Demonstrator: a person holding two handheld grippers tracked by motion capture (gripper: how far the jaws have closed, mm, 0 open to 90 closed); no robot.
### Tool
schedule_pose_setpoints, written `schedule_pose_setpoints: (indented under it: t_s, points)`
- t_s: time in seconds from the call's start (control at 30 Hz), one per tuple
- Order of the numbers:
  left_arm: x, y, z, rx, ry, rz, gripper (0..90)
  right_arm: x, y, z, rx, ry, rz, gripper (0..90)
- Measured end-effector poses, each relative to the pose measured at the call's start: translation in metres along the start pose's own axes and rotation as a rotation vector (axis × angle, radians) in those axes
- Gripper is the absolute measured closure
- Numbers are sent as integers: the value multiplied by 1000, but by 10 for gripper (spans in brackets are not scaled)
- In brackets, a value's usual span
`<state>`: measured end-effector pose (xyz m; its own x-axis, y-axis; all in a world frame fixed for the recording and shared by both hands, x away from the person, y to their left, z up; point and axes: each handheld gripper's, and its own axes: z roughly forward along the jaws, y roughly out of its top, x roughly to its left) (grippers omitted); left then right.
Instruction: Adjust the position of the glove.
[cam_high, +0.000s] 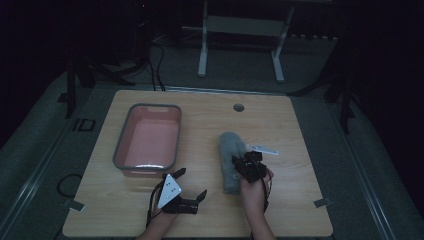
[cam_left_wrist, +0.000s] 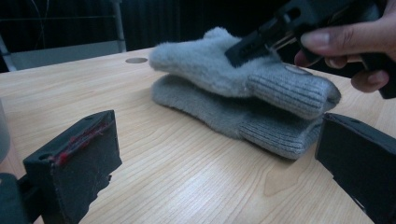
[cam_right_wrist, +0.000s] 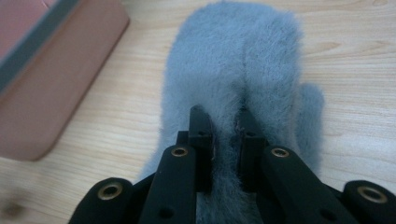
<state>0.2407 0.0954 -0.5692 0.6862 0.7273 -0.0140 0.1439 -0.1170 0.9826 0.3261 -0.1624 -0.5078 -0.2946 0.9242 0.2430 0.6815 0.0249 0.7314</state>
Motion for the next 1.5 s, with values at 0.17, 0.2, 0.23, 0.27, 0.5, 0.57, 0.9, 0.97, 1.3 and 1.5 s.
schedule_pose_setpoints:
  t_s: [0.17, 0.2, 0.23, 0.27, 0.5, 0.57, 0.9, 0.97, 1.3, 1.5]
  points:
    - [0, 0, 0, -1, -1, -1, 2, -3, -7, 10, 42, 7, -2, 739]
    - [0, 0, 0, -1, -2, -2, 2, -3, -9, 11, 41, 4, 1, 712]
    - [0, 0, 0, -1, -3, -2, 2, -3, -9, 12, 47, 2, -3, 681]
    - [0, 0, 0, -1, -3, -1, 2, -4, -10, 13, 42, 3, 0, 645]
    - [0, 0, 0, -2, -4, -2, 2, -6, -5, 6, 48, 55, -18, 460]
    - [0, 0, 0, -1, -5, -2, 2, -10, 0, 2, 51, 82, -13, 436]
    - [2, 0, 0, -6, -7, -25, 2, -37, 13, -18, 66, 129, -114, 354]
    - [2, 0, 1, 0, -4, -30, 2, -40, 12, -17, 98, 171, -166, 249]
    - [4, 4, 9, 124, -58, -46, 2, -53, 9, -22, 88, 226, -346, 153]
    - [0, 17, 20, 203, -81, -98, 2, -64, 11, -31, -46, 195, -449, 152]
